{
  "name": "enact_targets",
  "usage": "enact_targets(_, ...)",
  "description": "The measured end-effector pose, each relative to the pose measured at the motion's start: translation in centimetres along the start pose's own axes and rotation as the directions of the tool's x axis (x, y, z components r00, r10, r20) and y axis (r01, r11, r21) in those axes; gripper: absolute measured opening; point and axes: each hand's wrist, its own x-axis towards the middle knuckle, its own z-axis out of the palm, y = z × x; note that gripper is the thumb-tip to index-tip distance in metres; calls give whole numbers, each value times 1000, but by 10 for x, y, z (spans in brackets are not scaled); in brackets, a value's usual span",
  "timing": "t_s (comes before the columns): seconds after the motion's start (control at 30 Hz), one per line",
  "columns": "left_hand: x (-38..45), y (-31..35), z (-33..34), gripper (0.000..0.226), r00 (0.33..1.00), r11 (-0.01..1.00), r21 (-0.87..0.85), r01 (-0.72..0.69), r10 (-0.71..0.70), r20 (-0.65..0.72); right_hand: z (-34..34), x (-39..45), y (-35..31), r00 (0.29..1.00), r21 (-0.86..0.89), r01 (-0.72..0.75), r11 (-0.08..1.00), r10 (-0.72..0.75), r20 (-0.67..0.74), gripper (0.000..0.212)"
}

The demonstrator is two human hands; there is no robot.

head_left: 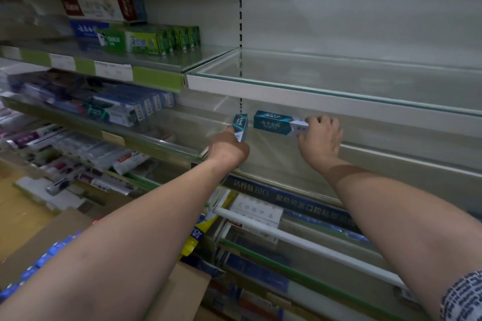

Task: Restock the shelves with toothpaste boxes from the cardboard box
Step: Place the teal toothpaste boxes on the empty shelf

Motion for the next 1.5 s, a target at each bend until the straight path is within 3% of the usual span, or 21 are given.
enact_targets(0.2, 1, 14, 10, 42, 998, 995, 87, 57, -58, 5, -17, -24, -4, 997, 20, -76, 997, 76, 30, 34)
enact_targets(0.43, -4, 27, 27, 32, 990, 994, -6, 109, -108, 90, -30, -41, 1, 984, 85, -164, 983, 158, 79, 43)
enact_targets(0.63, -10, 42, 36, 47, 985, 996, -34, 85, -79, 152, -44, -50, 9, 977, 129, -202, 971, 191, 90, 39)
enact_targets(0.73, -13, 44, 39, 51, 977, 1000, -19, -5, 9, 213, -51, -53, 11, 977, 137, -209, 968, 201, 72, 38)
enact_targets(0.8, -15, 39, 38, 44, 967, 987, 73, -144, 125, 220, -55, -55, 15, 973, 142, -228, 963, 221, 66, 37)
enact_targets(0.9, -10, 25, 37, 51, 929, 909, 237, -344, 294, 224, -59, -60, 23, 964, 94, -257, 962, 248, 99, 37)
enact_targets(1.0, -5, 20, 35, 63, 885, 832, 328, -448, 359, 296, -61, -65, 32, 954, 30, -271, 962, 264, 140, 39)
enact_targets(1.17, 4, 20, 47, 56, 835, 743, 384, -548, 455, 310, -66, -70, 42, 956, -145, -182, 972, 210, 203, 48)
enact_targets(1.3, 9, 19, 61, 44, 811, 738, 338, -585, 534, 237, -63, -68, 51, 955, -153, -129, 980, 164, 246, 49)
enact_targets(1.5, 13, 28, 77, 44, 800, 725, 355, -590, 586, 132, -48, -60, 58, 964, -132, -94, 987, 124, 235, 48)
